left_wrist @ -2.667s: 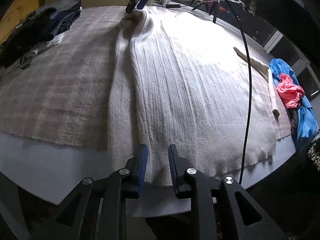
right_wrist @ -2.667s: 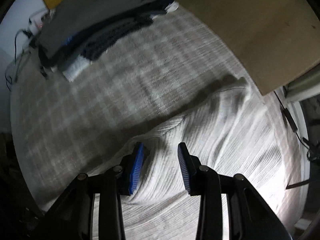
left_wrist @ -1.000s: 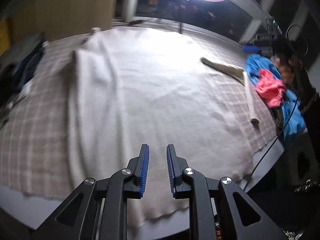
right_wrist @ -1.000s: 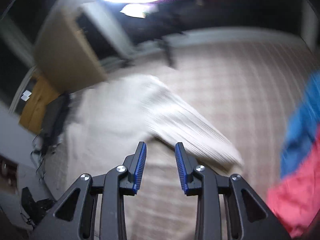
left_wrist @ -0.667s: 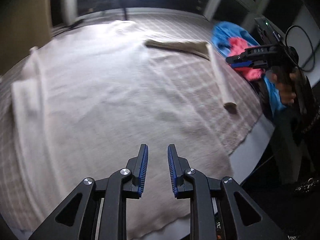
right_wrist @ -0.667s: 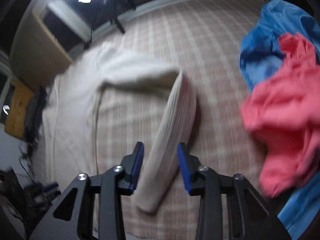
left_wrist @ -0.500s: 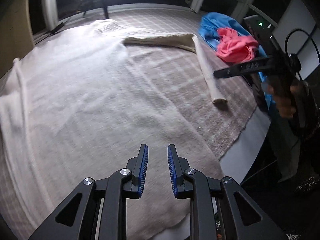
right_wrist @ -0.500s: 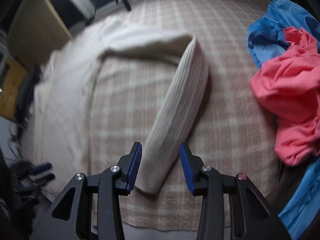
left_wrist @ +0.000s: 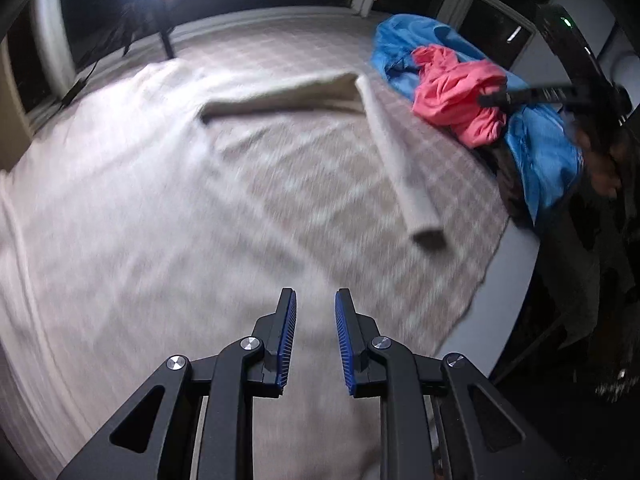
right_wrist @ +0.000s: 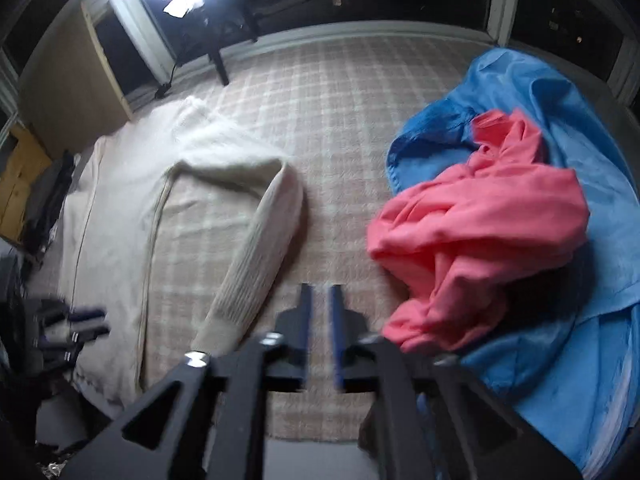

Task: Fold clothes
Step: 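Grasp the sweater sleeve cuff with the right gripper and lay it across the body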

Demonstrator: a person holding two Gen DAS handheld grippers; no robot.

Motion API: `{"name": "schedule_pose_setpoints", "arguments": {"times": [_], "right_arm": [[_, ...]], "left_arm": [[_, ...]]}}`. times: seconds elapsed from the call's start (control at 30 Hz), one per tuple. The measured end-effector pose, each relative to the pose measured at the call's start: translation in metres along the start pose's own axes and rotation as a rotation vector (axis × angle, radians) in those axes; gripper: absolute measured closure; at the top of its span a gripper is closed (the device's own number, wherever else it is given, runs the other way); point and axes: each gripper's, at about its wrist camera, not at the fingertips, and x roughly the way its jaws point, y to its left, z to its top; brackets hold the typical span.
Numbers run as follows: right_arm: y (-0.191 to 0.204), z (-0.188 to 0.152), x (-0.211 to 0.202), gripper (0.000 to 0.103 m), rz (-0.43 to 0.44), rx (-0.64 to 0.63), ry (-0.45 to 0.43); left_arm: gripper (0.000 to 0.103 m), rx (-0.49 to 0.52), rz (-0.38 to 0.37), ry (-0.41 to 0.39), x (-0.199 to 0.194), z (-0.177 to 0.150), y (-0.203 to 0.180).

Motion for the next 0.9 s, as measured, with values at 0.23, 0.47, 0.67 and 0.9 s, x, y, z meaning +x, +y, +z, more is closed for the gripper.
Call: {"name": "schedule_pose_setpoints", "arguments": {"times": [0.23,0.47,0.67,0.9], "right_arm": [[0.075,-0.040,0.069,0.060,0.072,-0.130,0.086],[0.044,-0.028,0.060,0.099,0.061,-0.068,0.053],[-0.049,0.018,-0.023,0.099,0.008,0.087,-0.118],[-0.117,0.049,-0.040,0.078,-0.220,0.166,-0.143]], "left_arm": [[0.084,0.035,0.010,-0.044,0.014,0.049,0.005],[0.082,0.059,0.018,-0.042,0.044,0.090,0.023],[0.082,0.184,-0.032,-0.042,0.067,0.118,0.007],[0.082,0.426,-0.081,-0.053,0.098,0.160,-0.039]]}}
